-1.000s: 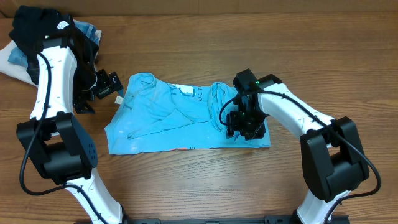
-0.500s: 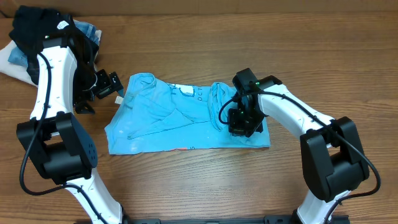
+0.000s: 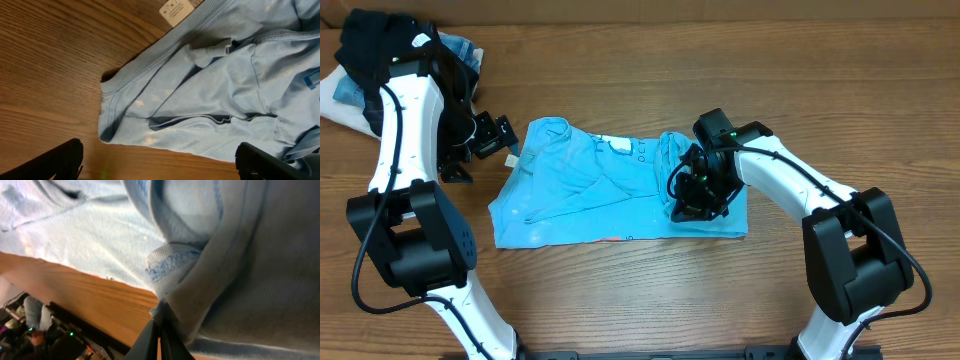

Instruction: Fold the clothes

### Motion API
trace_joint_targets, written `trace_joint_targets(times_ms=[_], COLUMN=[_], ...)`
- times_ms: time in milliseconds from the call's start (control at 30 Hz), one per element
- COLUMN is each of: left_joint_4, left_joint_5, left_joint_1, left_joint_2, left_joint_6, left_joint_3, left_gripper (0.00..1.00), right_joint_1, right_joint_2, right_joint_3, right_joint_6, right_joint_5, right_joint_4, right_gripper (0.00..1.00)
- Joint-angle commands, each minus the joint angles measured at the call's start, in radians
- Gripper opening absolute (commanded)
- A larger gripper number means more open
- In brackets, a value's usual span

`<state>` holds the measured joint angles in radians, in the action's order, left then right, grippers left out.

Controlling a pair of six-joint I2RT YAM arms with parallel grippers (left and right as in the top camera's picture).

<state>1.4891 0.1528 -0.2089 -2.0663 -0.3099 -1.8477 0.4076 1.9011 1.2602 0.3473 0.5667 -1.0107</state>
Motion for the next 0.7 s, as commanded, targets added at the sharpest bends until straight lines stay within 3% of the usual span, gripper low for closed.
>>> trace_joint_targets(times_ms=[0,100,267,433,500,533,667], left_joint_4=[0.0,-0.001,-0.001,-0.002,-0.002,-0.001,0.002], left_joint_5=[-0.003,-0.003,-0.004,-0.003,-0.003,-0.003,-0.004], left_joint_1=[0.01,0.01,0.01,0.01,0.01,0.01,0.01], left_joint_2=[0.011,0.011,0.011,0.011,0.011,0.011,0.011], left_joint_6=[0.019,0.019,0.019,0.019,0.019,0.019,0.019], left_joint_3=[-0.005,-0.005,-0.005,-0.005,-0.005,-0.005,-0.005], left_gripper=[1.0,1.0,1.0,1.0,1.0,1.0,1.0], right_joint_1=[0.014,0.013,-0.001,-0.033,-0.057,-0.074,-0.185], right_joint_2=[-0.01,-0.015,-0.036,-0.044,-0.044,-0.044,-0.044], right_joint_3=[-0.003,0.001,0.068,0.196,0.233,0.248,0.267], right_joint_6=[0.004,0.005,0.024,0.022,0.011,0.012,-0.007], right_joint_5=[0.038,0.037,-0.09,-0.219,-0.24,-0.256,-0.293], right_joint_4=[-0.008,-0.015,-0.113,-0.232,-0.245,-0.246,-0.224], right_gripper=[0.06,0.06,0.2,0.56,0.81,1.0,1.0])
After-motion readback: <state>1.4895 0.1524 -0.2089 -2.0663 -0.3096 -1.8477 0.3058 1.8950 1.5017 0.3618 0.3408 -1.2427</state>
